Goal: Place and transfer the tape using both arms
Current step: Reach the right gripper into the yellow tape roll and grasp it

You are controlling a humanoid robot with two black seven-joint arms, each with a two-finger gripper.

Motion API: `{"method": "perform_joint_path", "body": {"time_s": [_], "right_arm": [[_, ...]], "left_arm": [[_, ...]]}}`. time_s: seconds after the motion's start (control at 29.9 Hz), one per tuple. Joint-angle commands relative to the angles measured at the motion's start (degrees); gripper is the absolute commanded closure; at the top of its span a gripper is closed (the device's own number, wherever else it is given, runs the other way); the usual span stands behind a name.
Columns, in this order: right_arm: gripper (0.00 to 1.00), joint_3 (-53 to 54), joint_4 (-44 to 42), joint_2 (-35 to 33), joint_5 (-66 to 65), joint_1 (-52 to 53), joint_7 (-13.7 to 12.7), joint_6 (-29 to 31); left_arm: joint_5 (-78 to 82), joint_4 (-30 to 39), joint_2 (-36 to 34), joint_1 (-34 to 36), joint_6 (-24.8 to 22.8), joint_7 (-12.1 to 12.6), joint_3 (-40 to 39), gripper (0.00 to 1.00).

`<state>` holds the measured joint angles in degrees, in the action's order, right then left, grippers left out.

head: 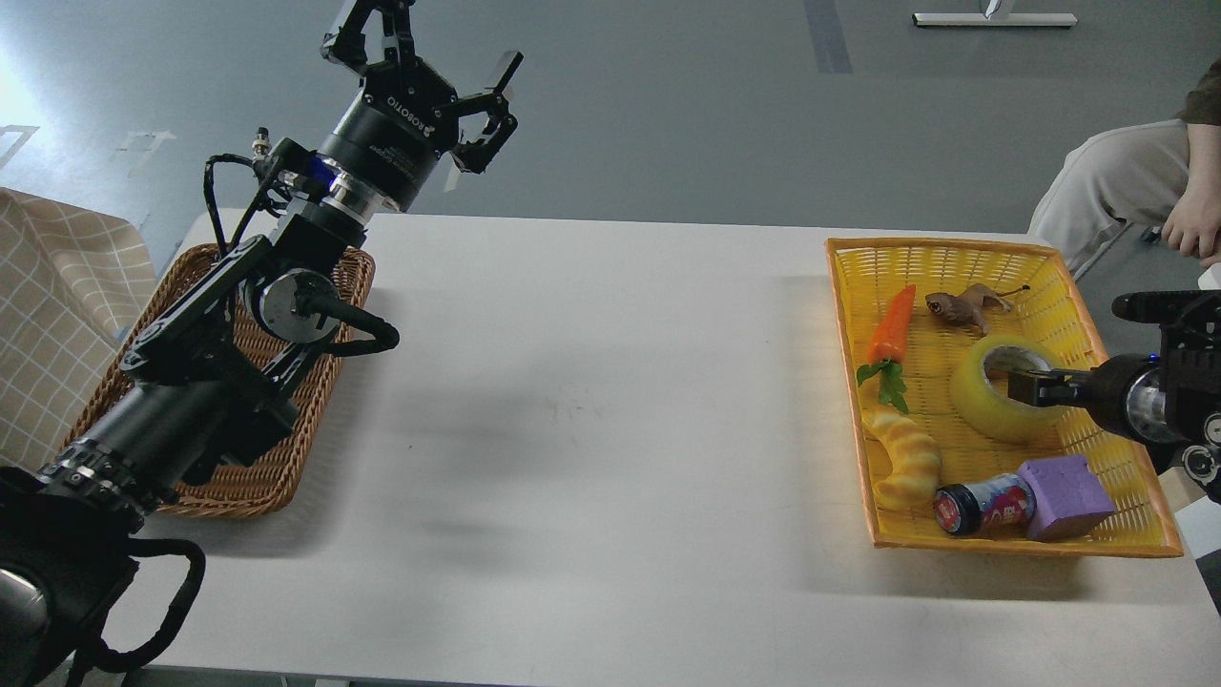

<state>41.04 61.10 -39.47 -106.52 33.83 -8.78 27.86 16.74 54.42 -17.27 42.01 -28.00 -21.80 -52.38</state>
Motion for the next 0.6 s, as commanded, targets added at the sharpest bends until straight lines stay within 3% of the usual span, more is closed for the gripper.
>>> {"method": "perform_joint_path", "body": {"time_s": [0.0,0.13,0.23,0.33,0.57], "right_arm": [[0.25,0.1,-1.5,1.1,0.0,0.1,0.0,0.0],[0.26,0.0,-1.9,1.9,0.0,0.1,0.0,0.0],[0.34,0.0,-2.3,2.5,0.0,0.1,-0.1,0.0],[0.49,0.0,-3.6,3.2,0.0,0.1,-0.2,0.1],[0.67,-0.1,-6.0,3.7,0.2,0.9,-0.4,0.1]], "left_arm": [[0.0,0.0,0.0,0.1,0.0,0.0,0.0,0.02],[0.0,0.0,0.0,0.0,0.0,0.0,0.0,0.02],[0.0,0.0,-0.1,0.0,0.0,0.0,0.1,0.02],[0.0,0.0,0.0,0.0,0.0,0.0,0.0,0.02],[0.0,0.0,0.0,0.0,0.0,0.0,0.1,0.02]]}}
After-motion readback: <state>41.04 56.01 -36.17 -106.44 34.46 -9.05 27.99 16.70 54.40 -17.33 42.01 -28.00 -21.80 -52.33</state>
